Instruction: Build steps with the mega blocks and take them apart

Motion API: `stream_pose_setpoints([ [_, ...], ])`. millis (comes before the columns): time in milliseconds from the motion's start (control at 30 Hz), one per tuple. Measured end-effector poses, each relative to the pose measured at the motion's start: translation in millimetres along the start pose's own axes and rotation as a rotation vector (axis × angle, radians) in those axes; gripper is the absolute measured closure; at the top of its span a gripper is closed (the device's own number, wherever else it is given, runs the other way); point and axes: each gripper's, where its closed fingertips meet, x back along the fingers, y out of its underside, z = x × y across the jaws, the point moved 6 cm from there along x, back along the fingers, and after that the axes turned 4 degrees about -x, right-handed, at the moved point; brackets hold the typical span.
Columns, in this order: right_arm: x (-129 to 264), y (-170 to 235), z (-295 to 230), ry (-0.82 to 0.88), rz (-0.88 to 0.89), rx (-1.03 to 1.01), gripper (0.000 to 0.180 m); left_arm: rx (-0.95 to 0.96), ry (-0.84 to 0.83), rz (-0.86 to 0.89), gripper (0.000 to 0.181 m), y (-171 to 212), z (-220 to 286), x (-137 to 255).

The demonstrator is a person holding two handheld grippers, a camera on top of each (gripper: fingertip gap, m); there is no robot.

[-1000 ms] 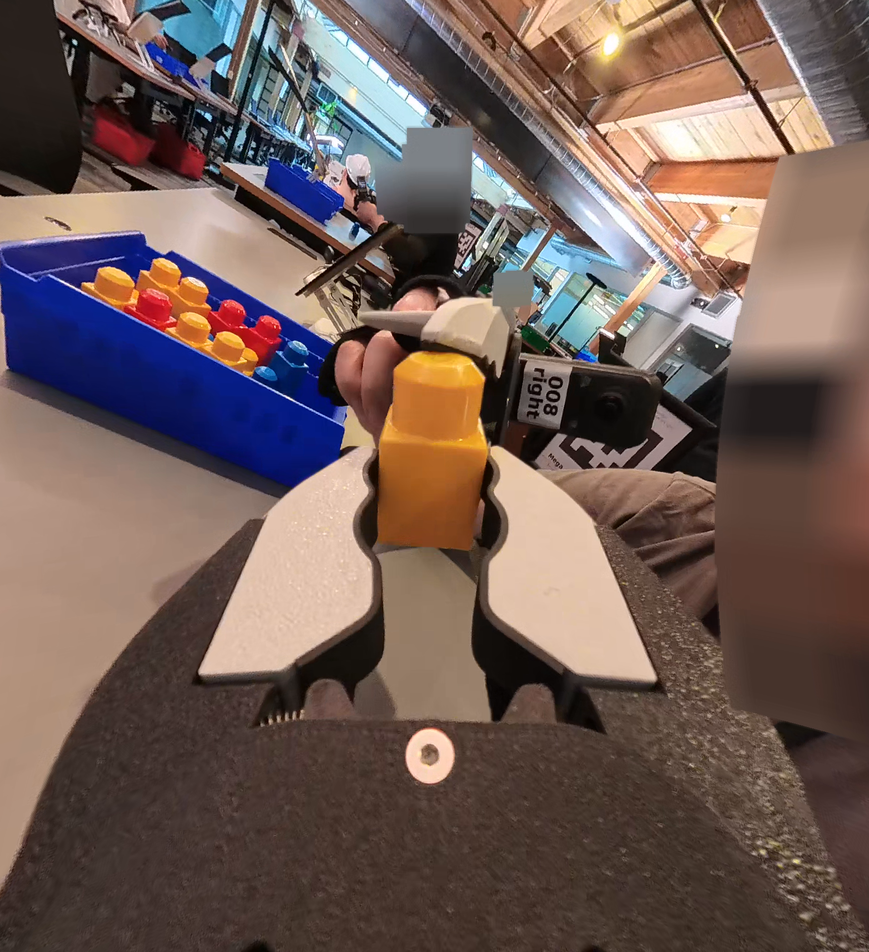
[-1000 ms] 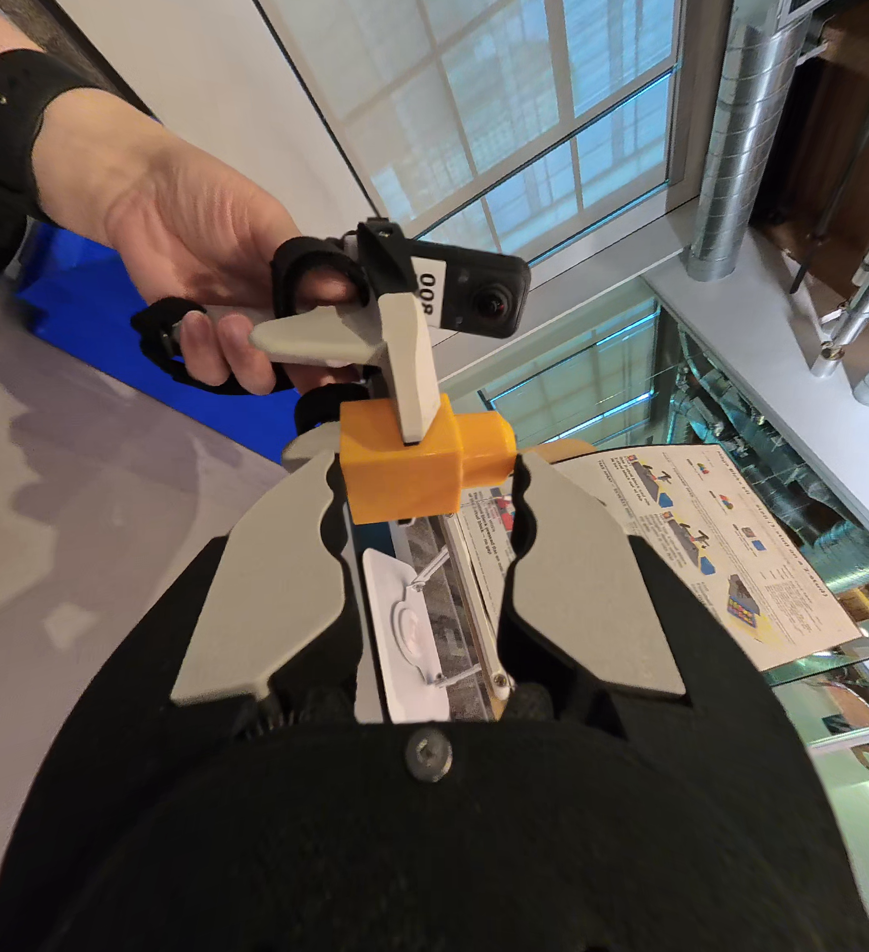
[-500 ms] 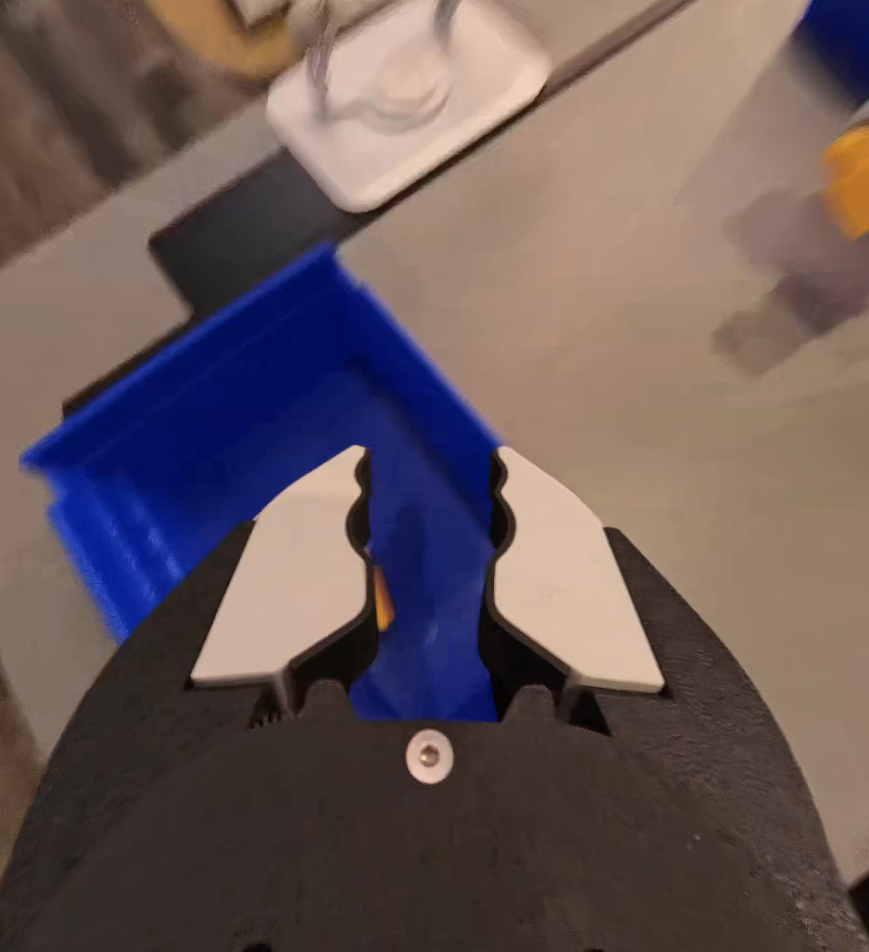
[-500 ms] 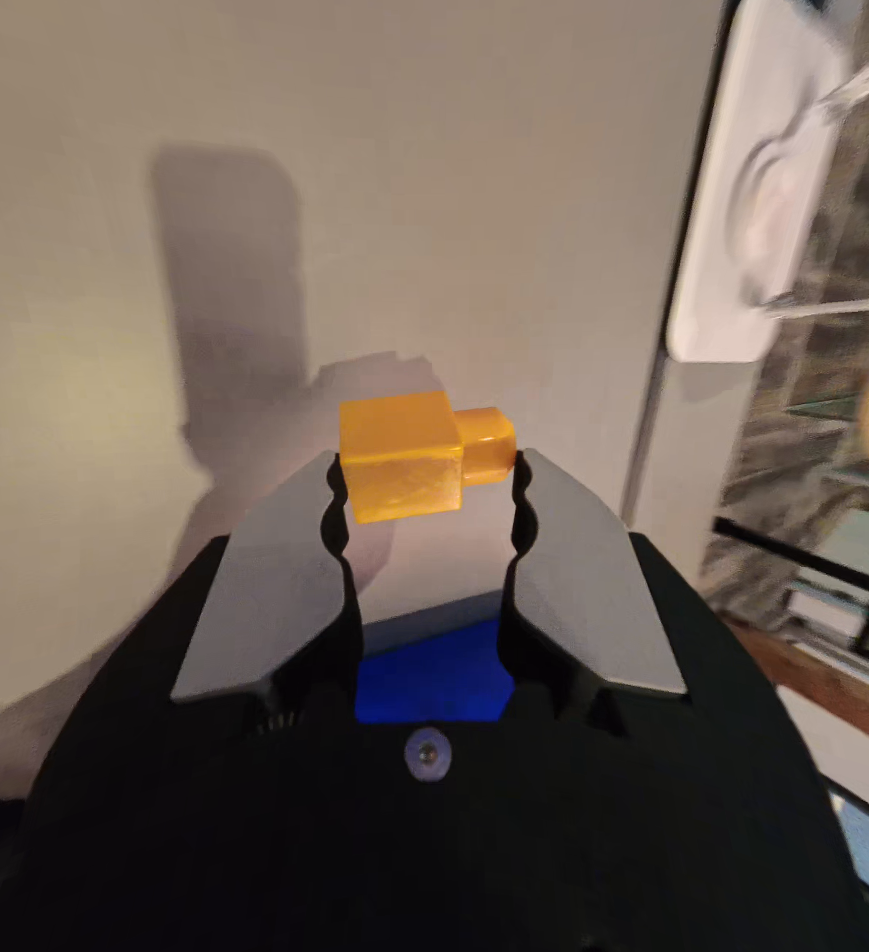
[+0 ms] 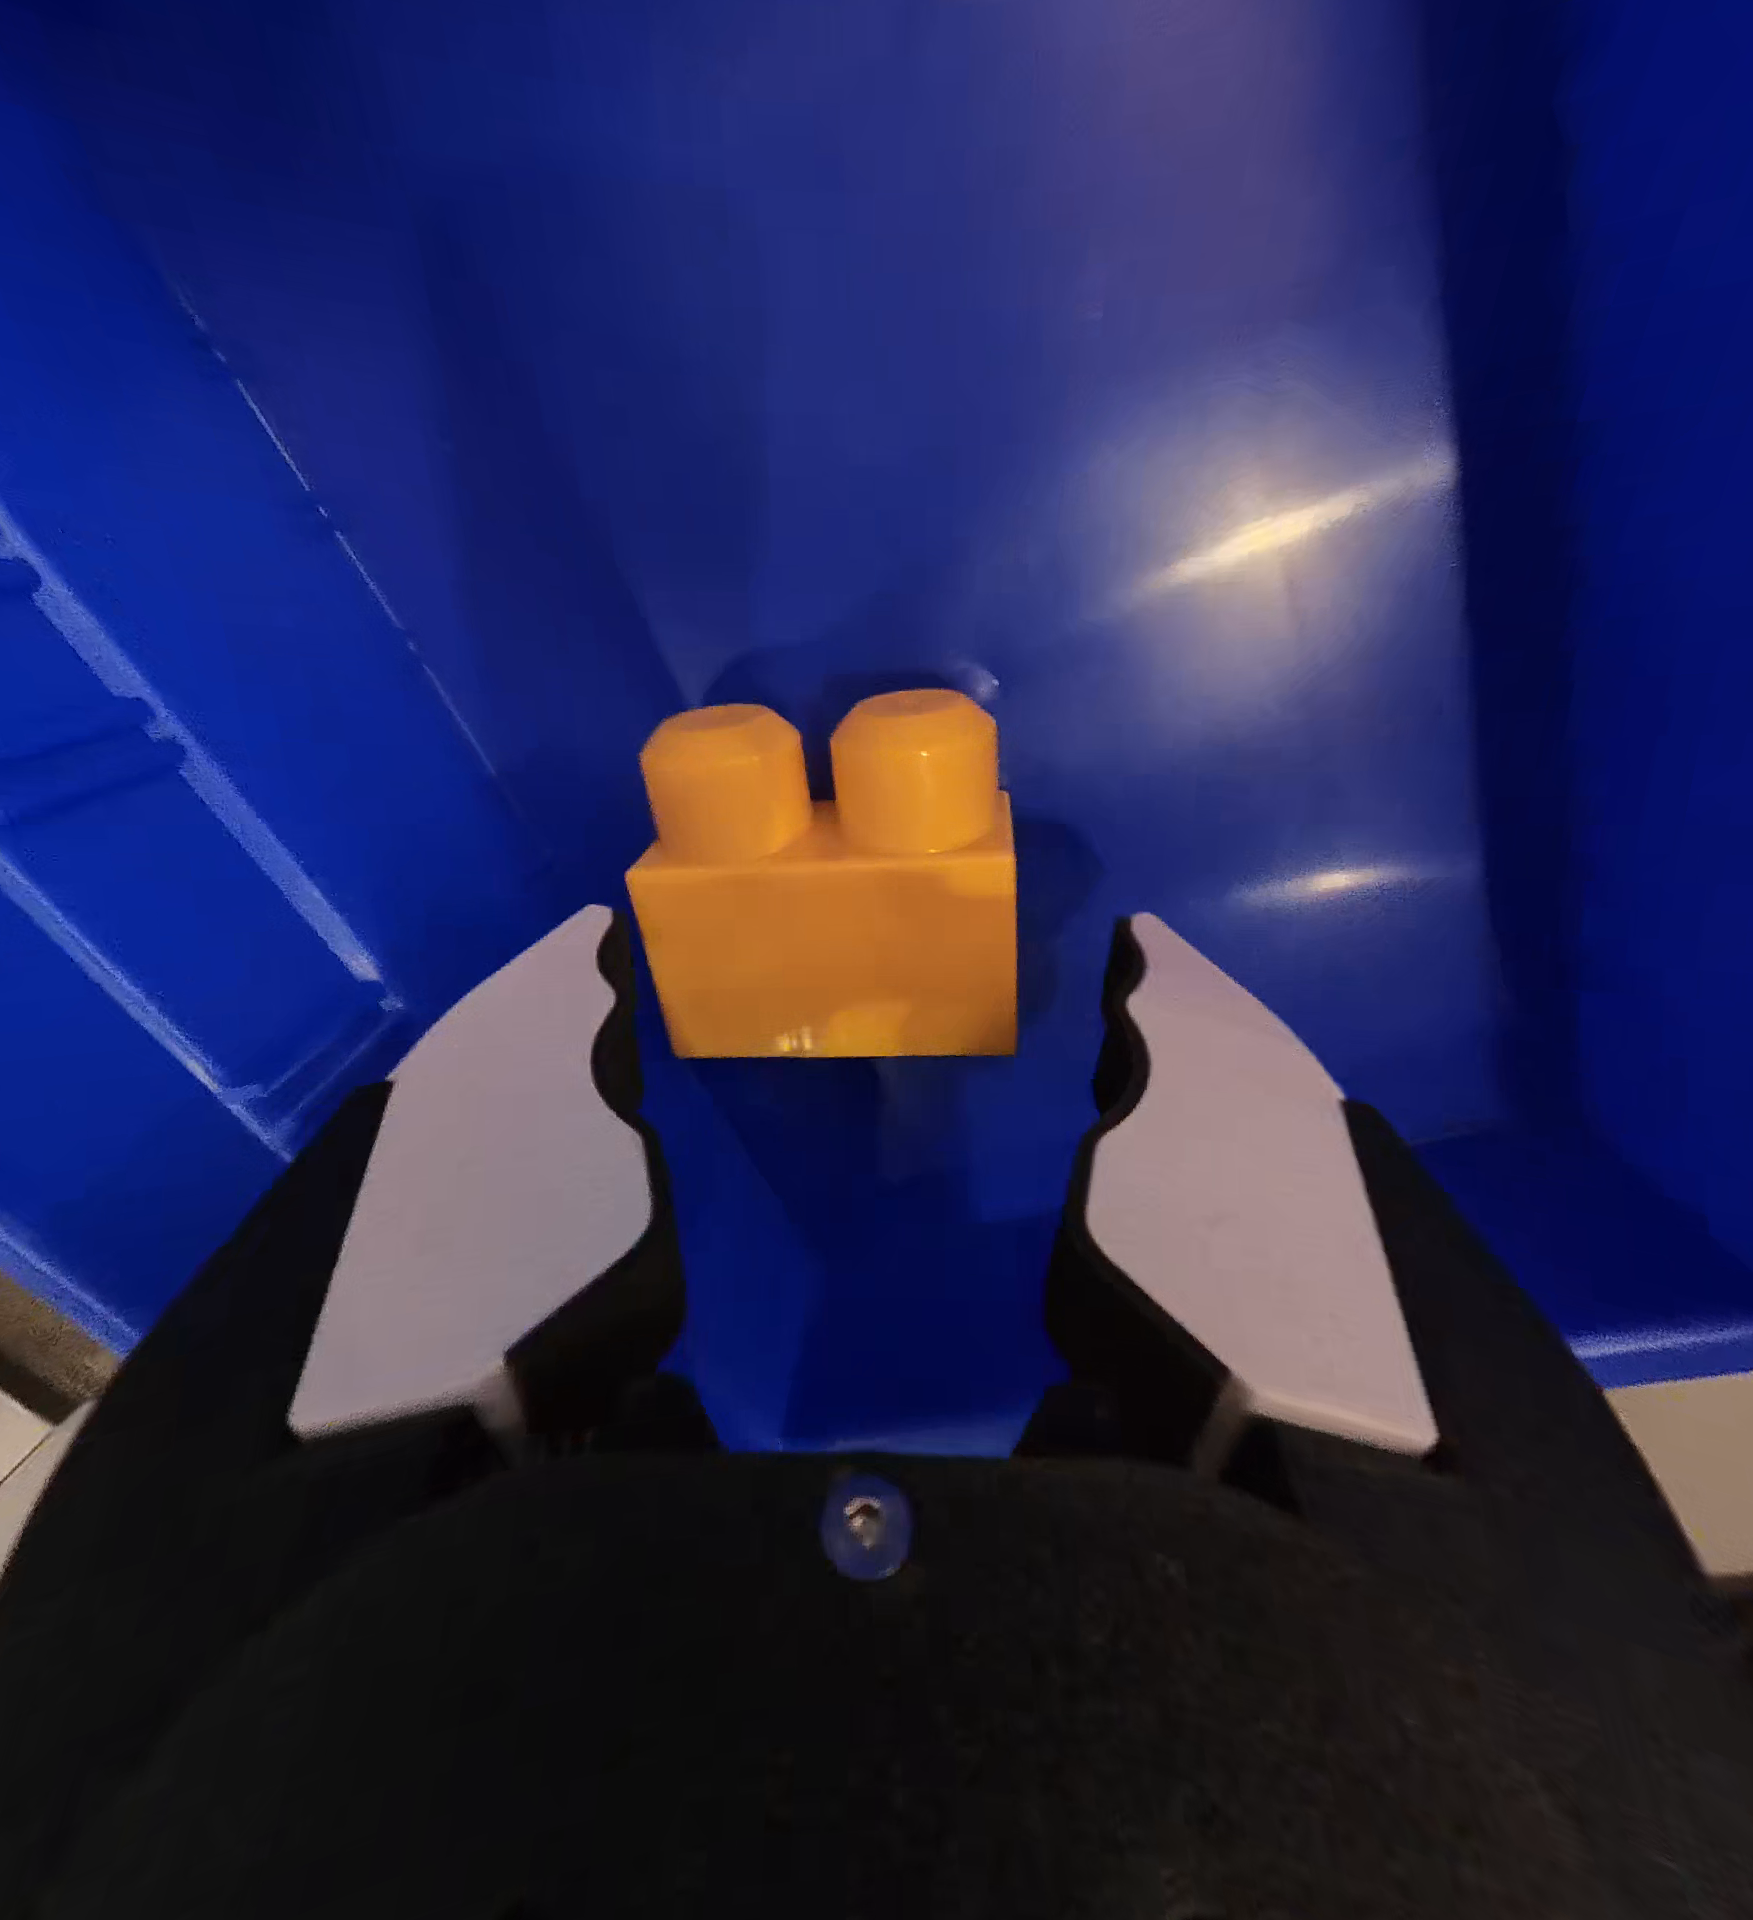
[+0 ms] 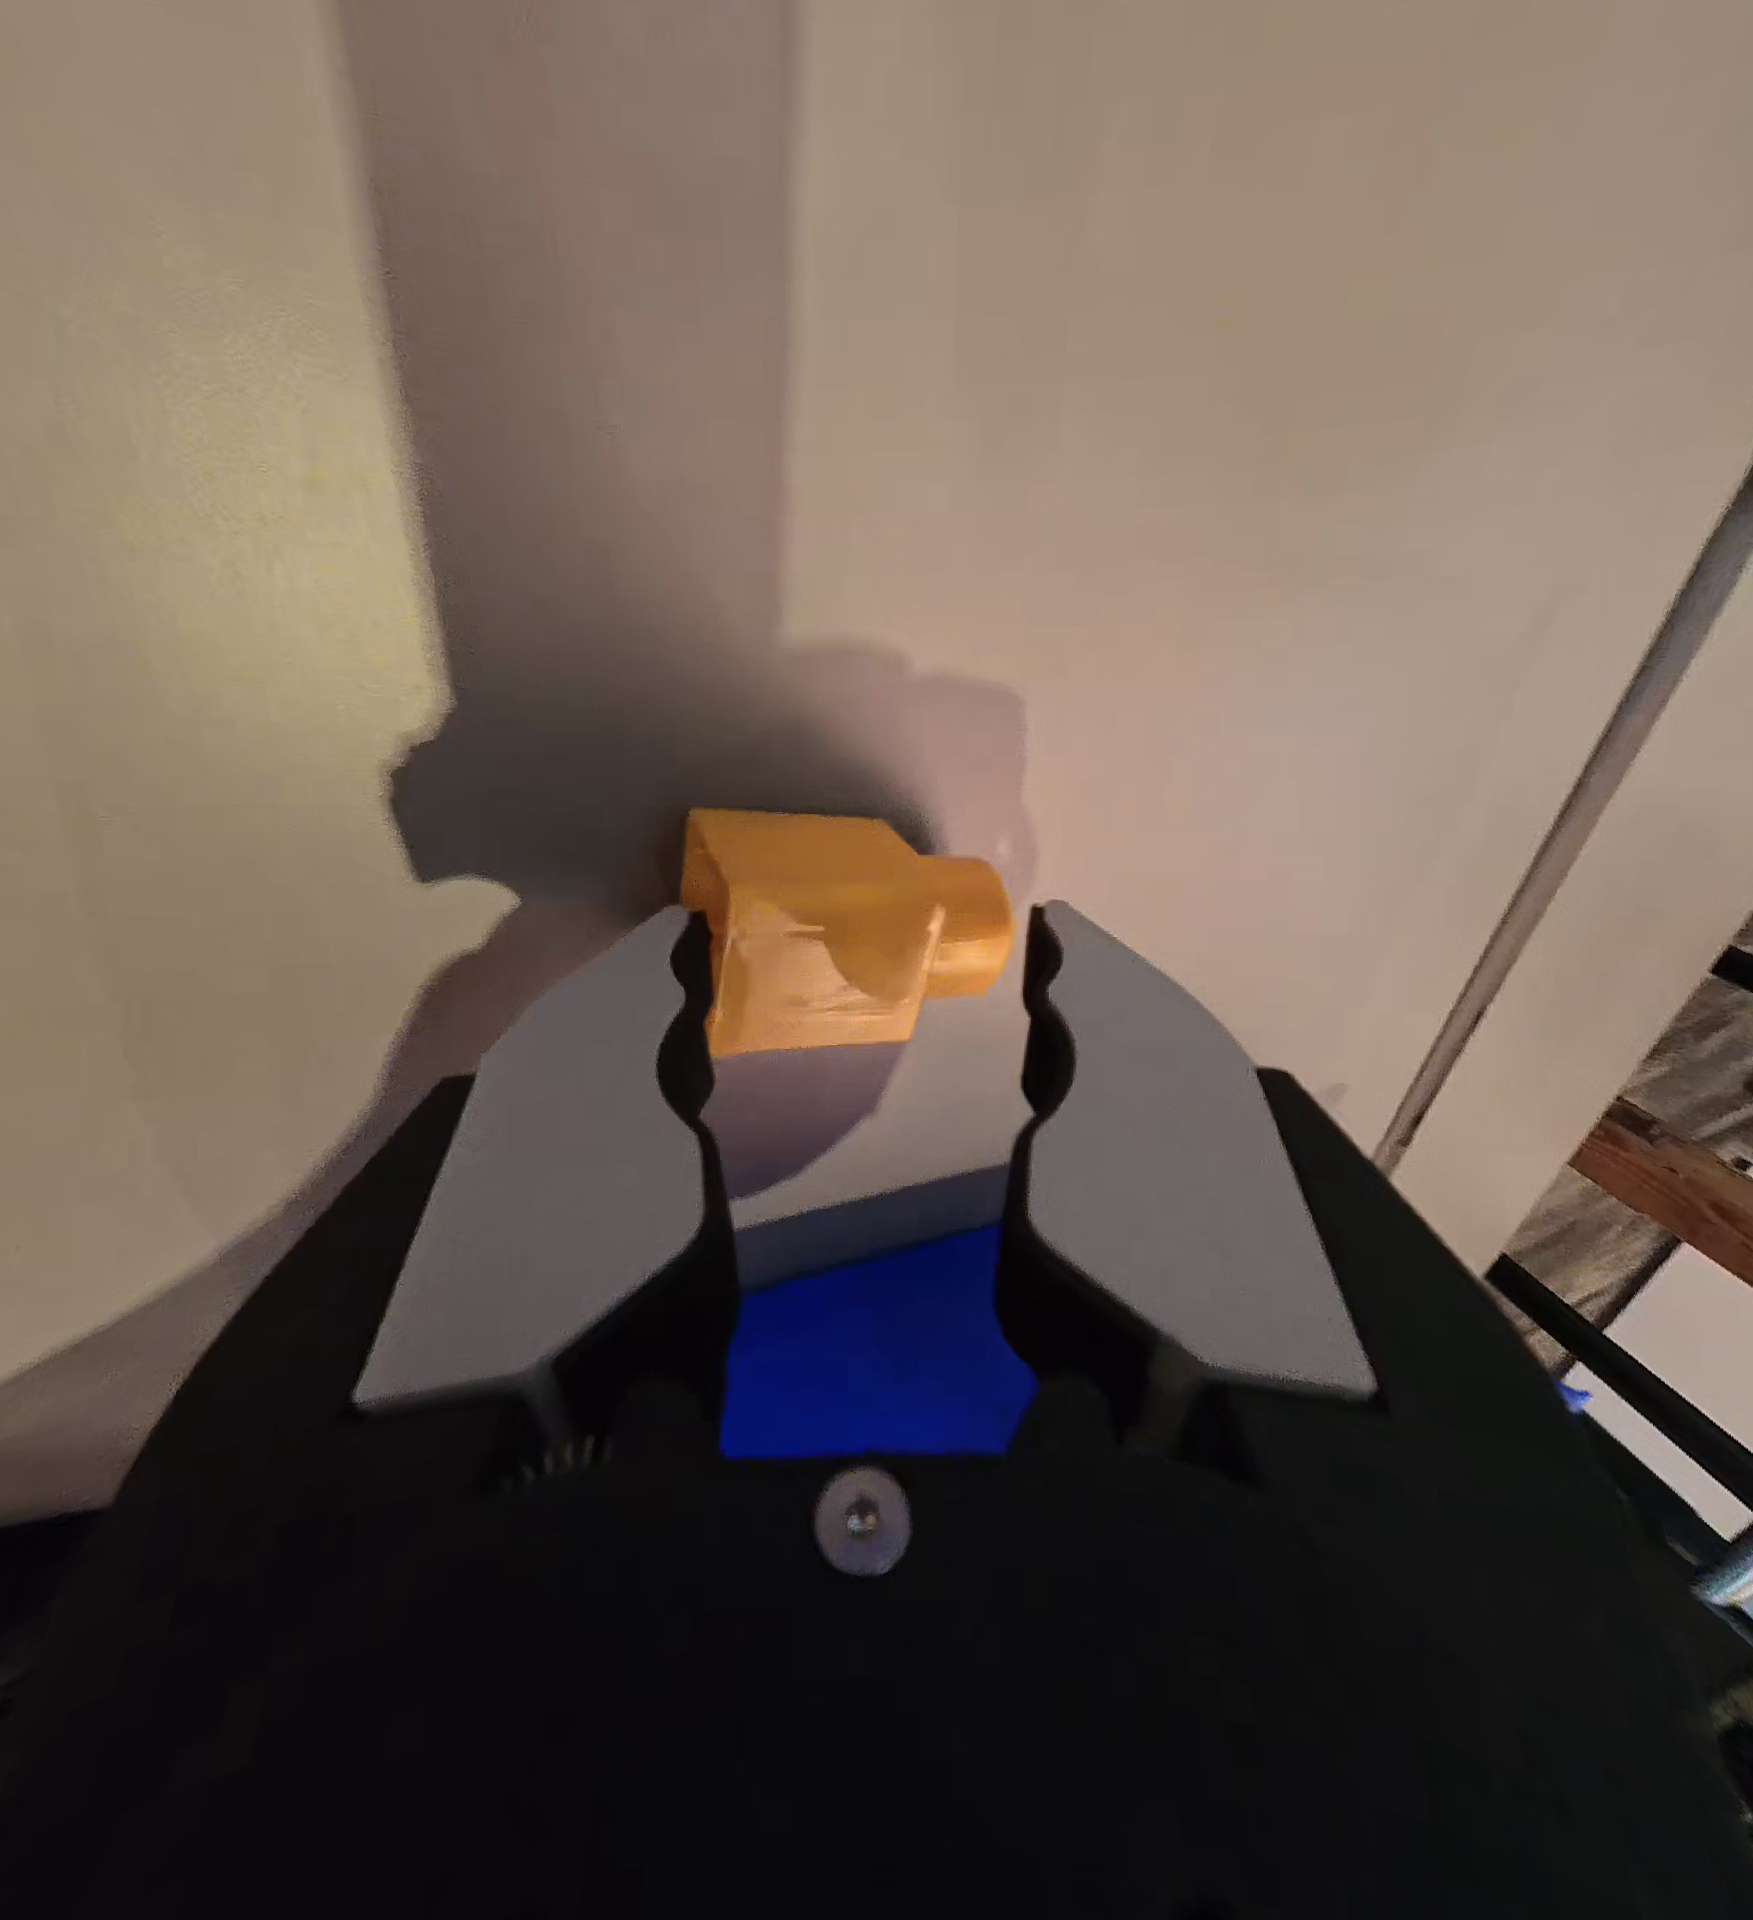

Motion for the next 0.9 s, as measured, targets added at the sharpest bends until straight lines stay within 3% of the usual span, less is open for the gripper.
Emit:
stream_pose_setpoints([
  [200, 8.6, -3.2, 2.6, 0.045, 0.035, 0.006, 0.115, 0.058, 0.003, -0.04, 0.091, 6.0, -7.2, -8.2],
  [300, 11.8, -3.8, 2.7, 0.058, 0.04, 0.011, 0.116, 0.068, 0.03, -0.046, 0.104, 7.1, -8.6, -12.6],
  [533, 21.0, -5.9, 5.7, 0.095, 0.069, 0.008, 0.116, 0.097, 0.065, -0.006, 0.105, 4.8, -10.4, -6.0],
  [767, 55.3, -15.8, 16.2, 0.168, 0.241, -0.061, 0.116, 0.062, 0.09, 0.257, 0.105, 0.0, -5.6, 44.8],
  [900, 87.0, -31.4, 25.3, 0.211, 0.466, -0.173, 0.116, -0.011, 0.078, 0.504, 0.105, -15.3, 19.1, 94.9],
])
